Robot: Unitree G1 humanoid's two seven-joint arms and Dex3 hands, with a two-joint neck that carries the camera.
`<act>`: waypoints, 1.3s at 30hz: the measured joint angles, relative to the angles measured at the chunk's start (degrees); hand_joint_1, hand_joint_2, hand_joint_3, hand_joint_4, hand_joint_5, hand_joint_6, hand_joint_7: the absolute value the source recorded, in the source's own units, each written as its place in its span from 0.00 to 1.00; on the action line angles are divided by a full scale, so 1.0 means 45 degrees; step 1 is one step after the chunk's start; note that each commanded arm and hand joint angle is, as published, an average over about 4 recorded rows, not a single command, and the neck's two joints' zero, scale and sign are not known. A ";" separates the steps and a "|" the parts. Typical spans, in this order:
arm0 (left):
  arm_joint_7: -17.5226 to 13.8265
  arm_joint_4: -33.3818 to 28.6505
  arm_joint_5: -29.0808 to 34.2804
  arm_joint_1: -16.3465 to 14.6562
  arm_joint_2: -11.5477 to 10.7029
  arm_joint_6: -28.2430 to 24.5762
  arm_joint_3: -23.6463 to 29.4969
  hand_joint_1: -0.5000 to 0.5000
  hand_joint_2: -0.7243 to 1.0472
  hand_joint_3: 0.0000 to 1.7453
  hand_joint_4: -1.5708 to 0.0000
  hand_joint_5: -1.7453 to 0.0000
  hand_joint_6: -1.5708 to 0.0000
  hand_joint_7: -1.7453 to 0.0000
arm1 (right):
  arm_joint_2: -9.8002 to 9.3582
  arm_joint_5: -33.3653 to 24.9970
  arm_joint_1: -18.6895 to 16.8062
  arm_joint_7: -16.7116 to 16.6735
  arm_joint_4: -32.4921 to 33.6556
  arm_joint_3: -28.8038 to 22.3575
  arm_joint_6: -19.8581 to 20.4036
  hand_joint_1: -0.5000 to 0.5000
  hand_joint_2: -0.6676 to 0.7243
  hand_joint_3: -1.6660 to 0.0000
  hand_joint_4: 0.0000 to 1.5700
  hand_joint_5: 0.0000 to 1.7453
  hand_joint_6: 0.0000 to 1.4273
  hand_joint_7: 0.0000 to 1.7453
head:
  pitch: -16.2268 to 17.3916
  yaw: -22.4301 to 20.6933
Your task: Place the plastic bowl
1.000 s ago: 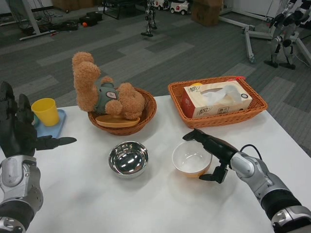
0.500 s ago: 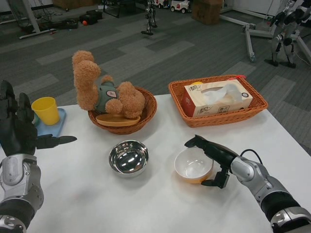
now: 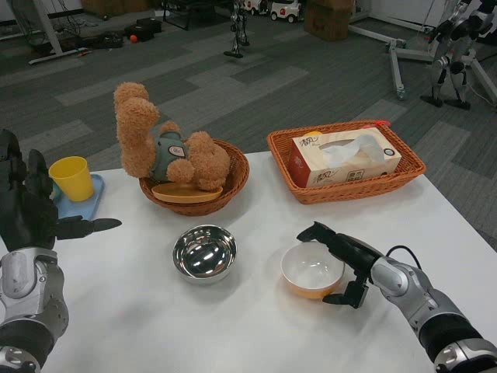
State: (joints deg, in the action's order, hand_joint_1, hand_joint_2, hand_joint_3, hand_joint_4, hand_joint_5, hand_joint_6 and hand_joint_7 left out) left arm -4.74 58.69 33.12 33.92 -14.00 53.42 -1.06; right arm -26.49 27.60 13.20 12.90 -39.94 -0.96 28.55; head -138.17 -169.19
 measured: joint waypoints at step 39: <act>0.0003 0.0000 0.0011 -0.0009 -0.0009 0.0002 -0.0044 0.00 0.35 0.00 1.00 1.00 1.00 1.00 | 0.0326 -0.6564 -0.1512 -0.0633 0.1330 0.0224 -0.0502 0.08 0.95 0.95 0.00 0.00 0.00 0.00 | 0.0219 0.0099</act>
State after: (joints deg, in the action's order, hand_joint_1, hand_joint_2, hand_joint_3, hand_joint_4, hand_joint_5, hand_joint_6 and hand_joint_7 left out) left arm -4.72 58.69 33.17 33.88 -14.04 53.43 -1.26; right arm -25.02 -1.93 6.40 10.05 -33.96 0.05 26.29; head -137.19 -168.74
